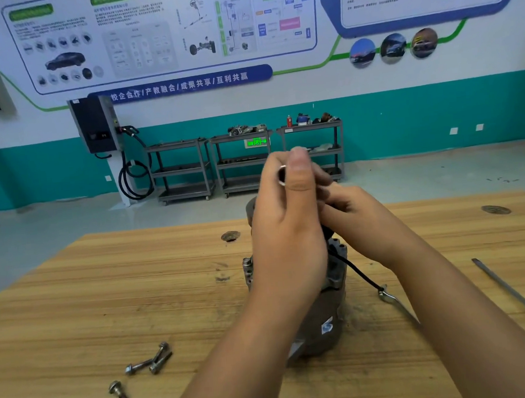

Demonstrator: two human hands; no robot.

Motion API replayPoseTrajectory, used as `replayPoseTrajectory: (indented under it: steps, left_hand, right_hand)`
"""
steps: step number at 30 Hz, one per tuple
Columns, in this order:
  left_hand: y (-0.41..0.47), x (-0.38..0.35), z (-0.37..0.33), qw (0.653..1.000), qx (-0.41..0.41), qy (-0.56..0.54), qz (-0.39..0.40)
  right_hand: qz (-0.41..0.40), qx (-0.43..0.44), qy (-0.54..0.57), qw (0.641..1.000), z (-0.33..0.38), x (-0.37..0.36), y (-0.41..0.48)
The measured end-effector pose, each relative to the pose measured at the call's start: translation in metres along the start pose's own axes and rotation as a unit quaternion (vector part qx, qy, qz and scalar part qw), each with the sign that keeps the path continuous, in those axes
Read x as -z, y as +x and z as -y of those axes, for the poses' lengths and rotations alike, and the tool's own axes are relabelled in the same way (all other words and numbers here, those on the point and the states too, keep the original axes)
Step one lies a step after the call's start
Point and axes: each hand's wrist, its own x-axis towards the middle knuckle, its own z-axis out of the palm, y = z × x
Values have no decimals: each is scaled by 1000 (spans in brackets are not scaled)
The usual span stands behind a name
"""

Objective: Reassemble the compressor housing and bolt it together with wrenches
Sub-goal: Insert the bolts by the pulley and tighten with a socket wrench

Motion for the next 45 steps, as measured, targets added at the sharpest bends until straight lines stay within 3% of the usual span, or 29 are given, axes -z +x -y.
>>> replayPoseTrajectory:
  steps: [5,11,14,17,22,24,27,32,34,36,39,42,45]
  left_hand:
    - [-1,-11,-2,998,6,19,-58]
    - [19,-10,0,990,75,-116,17]
    - [33,6,2,935,194,-266,133]
    - [38,14,-1,888,263,-333,180]
    - [31,6,-7,951,237,-182,86]
    - [30,6,-12,960,232,-143,65]
    - [34,6,-17,946,272,-147,98]
    - [53,12,-19,884,383,-155,219]
    - [56,13,-20,884,398,-129,207]
    - [52,8,-19,926,351,-38,132]
    - [34,-2,-9,976,153,153,14]
    - [20,-8,-2,982,3,185,-40]
    - [16,-11,-2,973,-61,221,-30]
  right_hand:
    - [-2,-2,-15,1000,-2,-1,2]
    - [-4,-4,31,1000,1,-1,0]
    - [8,4,68,998,0,-1,1]
    - [14,4,87,996,0,-1,1]
    - [8,-9,84,996,0,-2,1]
    - [11,-4,72,997,1,-2,1]
    - [11,0,84,996,1,-2,1]
    - [6,5,89,996,0,-2,3]
    - [7,7,83,997,0,-2,2]
    - [13,5,75,997,-2,-1,2]
    - [5,-1,56,998,-4,-1,1]
    - [-1,0,45,999,-2,0,1]
    - [9,5,60,998,1,-1,1]
